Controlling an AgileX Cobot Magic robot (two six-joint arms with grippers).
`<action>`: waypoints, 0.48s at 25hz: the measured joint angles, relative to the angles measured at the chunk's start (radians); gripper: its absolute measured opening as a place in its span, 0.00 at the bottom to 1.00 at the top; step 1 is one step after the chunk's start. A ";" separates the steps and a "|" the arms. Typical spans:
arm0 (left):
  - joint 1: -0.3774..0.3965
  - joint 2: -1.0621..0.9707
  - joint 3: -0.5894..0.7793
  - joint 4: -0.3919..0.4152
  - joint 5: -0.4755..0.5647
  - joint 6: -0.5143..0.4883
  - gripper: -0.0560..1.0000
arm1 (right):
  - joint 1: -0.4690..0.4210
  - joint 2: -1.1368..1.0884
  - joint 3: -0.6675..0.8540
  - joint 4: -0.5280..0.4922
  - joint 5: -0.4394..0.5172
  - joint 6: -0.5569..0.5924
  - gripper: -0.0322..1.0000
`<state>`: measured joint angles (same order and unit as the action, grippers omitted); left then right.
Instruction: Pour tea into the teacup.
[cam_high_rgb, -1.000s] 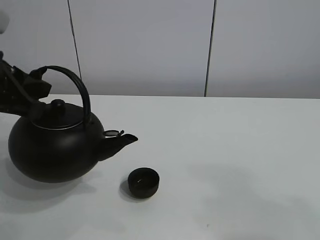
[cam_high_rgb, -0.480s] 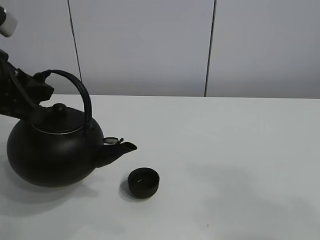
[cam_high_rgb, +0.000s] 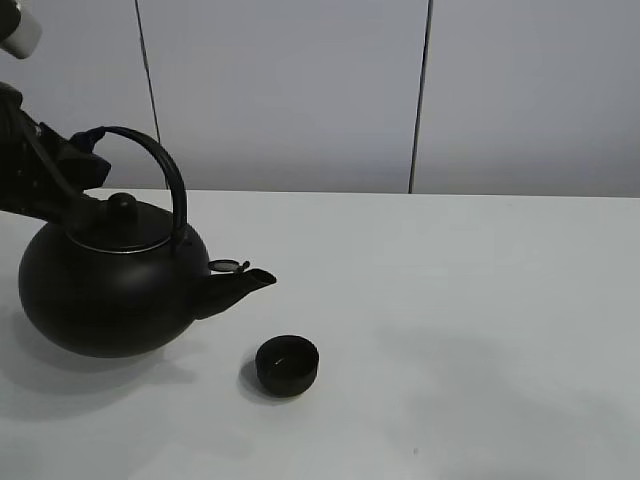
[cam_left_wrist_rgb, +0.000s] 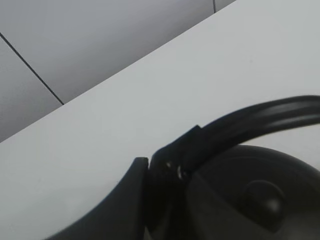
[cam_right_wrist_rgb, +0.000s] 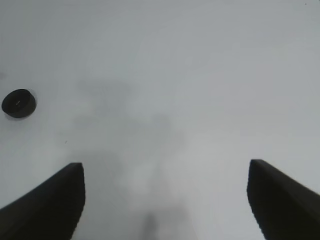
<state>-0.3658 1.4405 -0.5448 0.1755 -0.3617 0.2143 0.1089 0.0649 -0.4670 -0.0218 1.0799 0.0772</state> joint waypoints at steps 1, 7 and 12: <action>0.000 0.000 -0.002 0.000 -0.001 0.000 0.16 | 0.000 0.000 0.000 0.000 0.000 0.000 0.62; 0.000 0.000 -0.003 0.000 0.022 0.001 0.16 | 0.000 0.000 0.000 0.000 0.000 0.000 0.62; 0.000 0.001 -0.013 0.000 0.032 0.002 0.16 | 0.000 0.000 0.000 0.000 0.000 0.000 0.62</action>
<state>-0.3658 1.4412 -0.5580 0.1751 -0.3299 0.2162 0.1089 0.0649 -0.4670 -0.0218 1.0799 0.0772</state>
